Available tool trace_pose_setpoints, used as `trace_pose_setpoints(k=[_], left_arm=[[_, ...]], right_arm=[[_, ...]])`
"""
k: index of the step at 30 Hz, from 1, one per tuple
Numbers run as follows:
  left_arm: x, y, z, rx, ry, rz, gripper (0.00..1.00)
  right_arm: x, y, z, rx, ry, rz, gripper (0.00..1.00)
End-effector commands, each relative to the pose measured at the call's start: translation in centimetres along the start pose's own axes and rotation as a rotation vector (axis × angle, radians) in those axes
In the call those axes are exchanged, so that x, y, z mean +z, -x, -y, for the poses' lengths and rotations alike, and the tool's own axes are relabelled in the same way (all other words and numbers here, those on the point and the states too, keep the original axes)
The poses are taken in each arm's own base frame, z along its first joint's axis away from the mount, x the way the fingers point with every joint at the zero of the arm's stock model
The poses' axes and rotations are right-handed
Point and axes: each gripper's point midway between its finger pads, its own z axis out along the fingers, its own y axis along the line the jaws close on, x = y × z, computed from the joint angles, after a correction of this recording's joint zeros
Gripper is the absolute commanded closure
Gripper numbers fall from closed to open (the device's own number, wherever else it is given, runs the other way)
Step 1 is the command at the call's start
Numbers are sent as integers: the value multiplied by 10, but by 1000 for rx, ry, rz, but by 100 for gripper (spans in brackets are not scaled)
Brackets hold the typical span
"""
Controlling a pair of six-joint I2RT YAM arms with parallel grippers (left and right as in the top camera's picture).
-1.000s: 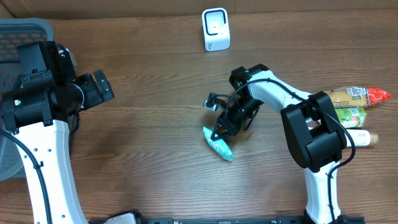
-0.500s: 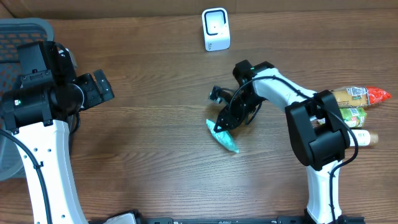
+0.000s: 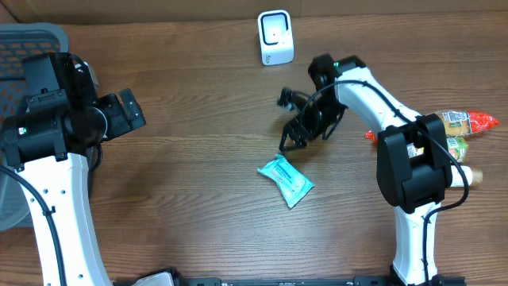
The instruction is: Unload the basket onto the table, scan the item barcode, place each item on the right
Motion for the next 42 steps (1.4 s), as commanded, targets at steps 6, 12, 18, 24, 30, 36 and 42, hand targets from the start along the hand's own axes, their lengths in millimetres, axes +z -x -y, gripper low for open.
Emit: trace_pose_setpoints(k=[6,12,18,24,30,36,42], left_arm=[[-2,5,1,17,-4,12,0],[-2,5,0,16,-4,12,0],[-2,5,0,16,-4,12,1],[-2,5,1,17,-4,12,0],[-2,5,1,17,-4,12,0],[-2,5,1,17,-4,12,0],[-2,5,0,16,-4,12,0]], right_arm=[[-17,-4,-21,88,-68,-109,0],[3,-17,-23,160,-331,-252,0],[-35,2,-42,187,-689,-121,0],[-63,-10,-81,113,-788,-10,0],[-22,-46,-60,72,-836,-56,0],[27,-71,-50,76,-705,-93,4],[43,-73,-69,-3,-672,-123,21]])
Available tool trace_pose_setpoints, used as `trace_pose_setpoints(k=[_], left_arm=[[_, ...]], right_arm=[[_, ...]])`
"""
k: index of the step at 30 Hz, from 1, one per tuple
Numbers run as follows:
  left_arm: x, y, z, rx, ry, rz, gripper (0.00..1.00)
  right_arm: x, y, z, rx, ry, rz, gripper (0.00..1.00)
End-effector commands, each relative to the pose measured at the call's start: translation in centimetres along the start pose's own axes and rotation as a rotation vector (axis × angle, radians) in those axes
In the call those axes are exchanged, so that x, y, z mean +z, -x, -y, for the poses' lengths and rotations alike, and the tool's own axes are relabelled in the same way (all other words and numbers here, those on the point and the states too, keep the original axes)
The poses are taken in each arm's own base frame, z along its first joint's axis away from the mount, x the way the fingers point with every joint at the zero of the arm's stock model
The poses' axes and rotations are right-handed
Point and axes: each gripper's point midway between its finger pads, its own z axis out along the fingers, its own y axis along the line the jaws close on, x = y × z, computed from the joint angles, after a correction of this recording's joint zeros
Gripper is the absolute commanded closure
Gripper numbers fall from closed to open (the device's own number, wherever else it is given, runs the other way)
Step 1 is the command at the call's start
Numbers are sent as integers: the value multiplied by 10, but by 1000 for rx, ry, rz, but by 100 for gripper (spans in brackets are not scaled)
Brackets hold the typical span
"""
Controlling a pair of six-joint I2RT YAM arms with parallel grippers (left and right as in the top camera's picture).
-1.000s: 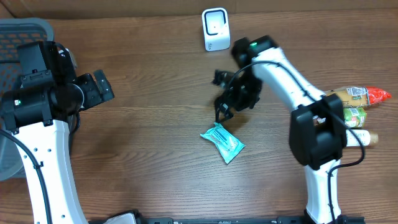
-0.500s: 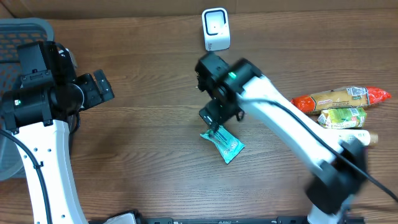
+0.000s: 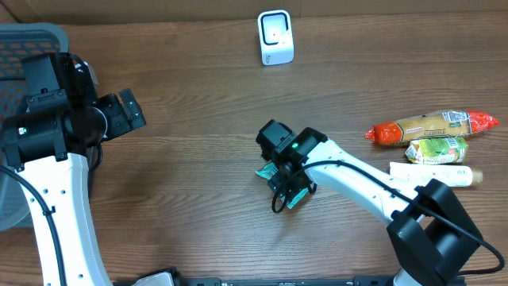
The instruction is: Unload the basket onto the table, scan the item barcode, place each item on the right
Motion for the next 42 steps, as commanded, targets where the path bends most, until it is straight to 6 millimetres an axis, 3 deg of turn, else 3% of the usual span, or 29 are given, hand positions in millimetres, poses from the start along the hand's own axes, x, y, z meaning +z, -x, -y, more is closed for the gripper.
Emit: trace_pose_setpoints(k=[1,9,17,23,29,35,37,38,42], left_arm=[[-2,5,0,16,-4,12,1],[-2,5,1,17,-4,12,0],[-2,5,1,17,-4,12,1],[-2,5,0,16,-4,12,0],[-2,5,0,16,-4,12,1],[-2,5,1,17,-4,12,0],[-2,5,0,16,-4,12,1],[-2,5,0,16,-4,12,1],[-2,5,0,16,-4,12,1]], right_arm=[[-11,6,-21,-62,20,39,23],[-13,5,-32,-156,-114,58,30],[16,1,-26,-153,-147,90,30],[32,-2,-6,-125,-222,111,28],[49,-5,22,-55,-223,126,35],[71,-22,45,43,-170,113,68],[72,-22,45,63,-130,111,92],[70,-20,43,65,-113,110,96],[53,-9,32,61,-41,100,96]])
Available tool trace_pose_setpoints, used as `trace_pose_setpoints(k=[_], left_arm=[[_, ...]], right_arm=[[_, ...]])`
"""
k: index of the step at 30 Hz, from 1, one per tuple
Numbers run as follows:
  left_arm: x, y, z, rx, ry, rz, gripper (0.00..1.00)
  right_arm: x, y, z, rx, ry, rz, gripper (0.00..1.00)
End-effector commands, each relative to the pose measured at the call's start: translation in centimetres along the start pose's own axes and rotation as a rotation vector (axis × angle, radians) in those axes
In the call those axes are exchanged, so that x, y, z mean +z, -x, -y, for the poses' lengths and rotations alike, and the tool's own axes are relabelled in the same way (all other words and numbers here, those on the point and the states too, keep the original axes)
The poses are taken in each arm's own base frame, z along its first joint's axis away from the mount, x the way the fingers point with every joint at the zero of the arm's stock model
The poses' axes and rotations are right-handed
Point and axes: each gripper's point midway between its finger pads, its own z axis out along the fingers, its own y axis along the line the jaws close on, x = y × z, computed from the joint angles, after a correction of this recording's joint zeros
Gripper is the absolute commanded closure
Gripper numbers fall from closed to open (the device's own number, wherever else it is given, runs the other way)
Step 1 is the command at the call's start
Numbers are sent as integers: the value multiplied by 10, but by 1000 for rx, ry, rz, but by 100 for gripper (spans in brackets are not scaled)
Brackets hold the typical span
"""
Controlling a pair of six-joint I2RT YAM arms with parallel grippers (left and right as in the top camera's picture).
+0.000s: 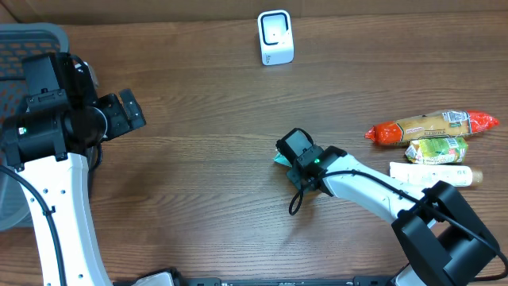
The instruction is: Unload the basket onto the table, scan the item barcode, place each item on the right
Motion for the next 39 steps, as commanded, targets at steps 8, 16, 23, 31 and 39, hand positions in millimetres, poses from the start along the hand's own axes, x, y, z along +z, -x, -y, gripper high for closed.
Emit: trace_pose_setpoints(k=[8,16,23,31,39], left_arm=[[-2,5,0,16,-4,12,1],[-2,5,0,17,-4,12,0],[-2,5,0,16,-4,12,0],[-2,5,0,16,-4,12,0],[-2,5,0,17,-4,12,1]], right_arm=[[-82,47,-63,23,498,-49,96],[-129,69,-69,64,1081,68,97],[-61,49,-57,240,1135,-122,97],[-14,24,-39,312,1030,-248,96],[24,4,-7,354,711,-349,41]])
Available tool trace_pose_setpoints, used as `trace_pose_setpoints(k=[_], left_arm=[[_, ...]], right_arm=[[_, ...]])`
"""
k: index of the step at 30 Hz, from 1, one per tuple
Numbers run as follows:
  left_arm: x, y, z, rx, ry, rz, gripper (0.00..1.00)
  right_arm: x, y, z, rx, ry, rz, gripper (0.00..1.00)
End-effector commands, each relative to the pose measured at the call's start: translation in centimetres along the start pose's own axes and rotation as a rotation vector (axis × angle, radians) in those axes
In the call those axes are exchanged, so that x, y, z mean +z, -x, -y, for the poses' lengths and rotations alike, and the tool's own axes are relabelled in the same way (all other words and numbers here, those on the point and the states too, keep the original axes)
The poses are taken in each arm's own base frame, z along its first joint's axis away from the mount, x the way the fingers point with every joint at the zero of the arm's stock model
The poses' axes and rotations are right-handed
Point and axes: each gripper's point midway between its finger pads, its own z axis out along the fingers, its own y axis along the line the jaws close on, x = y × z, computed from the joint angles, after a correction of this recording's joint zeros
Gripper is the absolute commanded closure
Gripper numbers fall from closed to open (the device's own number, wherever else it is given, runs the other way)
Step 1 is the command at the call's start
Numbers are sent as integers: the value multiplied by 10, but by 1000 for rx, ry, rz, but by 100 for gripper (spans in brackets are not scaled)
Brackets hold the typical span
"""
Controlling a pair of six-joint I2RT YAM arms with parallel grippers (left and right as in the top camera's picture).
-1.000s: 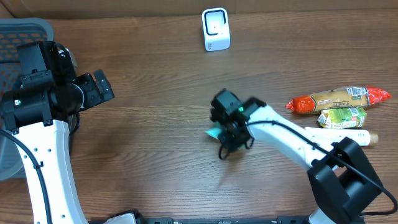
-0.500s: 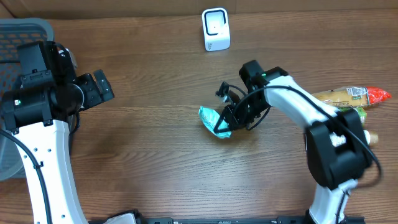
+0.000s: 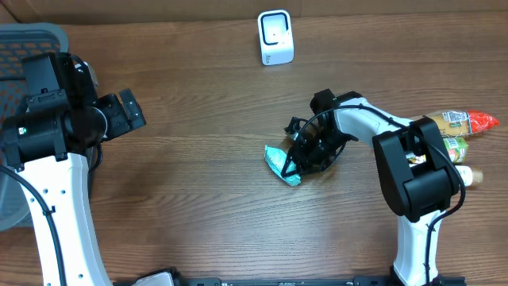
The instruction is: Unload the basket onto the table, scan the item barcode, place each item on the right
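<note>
A small teal packet [image 3: 278,163] lies near the table's middle, looking narrowed and tipped. My right gripper [image 3: 294,167] reaches down-left onto its right edge and appears shut on it; the fingers cover part of the packet. The white barcode scanner [image 3: 275,37] stands upright at the far edge, well away from the packet. My left gripper [image 3: 131,110] hovers at the left side, far from both; its jaws cannot be made out from above.
At the right edge, partly behind my right arm, lie a long orange-and-tan packet [image 3: 464,121], a green packet [image 3: 456,148] and a white tube [image 3: 467,175]. A grey basket [image 3: 32,36] sits at the far left corner.
My right arm has drawn back to the right, and its gripper now meets the packet from the right side. The teal packet, almost hidden before, shows again, slightly further left and tipped.
The packet first lay flat mid-table with my right gripper open above and behind it. Then the gripper was down over the packet, then covering it nearly fully. Now it grips the packet's right edge. My left arm stayed still throughout.
</note>
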Motion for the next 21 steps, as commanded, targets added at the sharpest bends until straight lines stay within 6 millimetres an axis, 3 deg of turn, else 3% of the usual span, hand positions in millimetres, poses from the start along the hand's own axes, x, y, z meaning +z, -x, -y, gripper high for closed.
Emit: trace_pose_setpoints(k=[1,8,11,14,19,21], left_arm=[[-2,5,0,16,-4,12,0],[-2,5,0,16,-4,12,0],[-2,5,1,17,-4,12,0],[-2,5,0,16,-4,12,0],[-2,5,0,16,-4,12,0],[-2,5,0,16,-4,12,1]], right_arm=[[-8,2,47,33,-270,8,33],[-18,3,72,90,-412,23,7],[-22,2,80,113,-460,27,0],[-29,1,92,151,-537,32,0],[-34,2,93,153,-565,35,0],[-45,5,102,184,-650,55,0]])
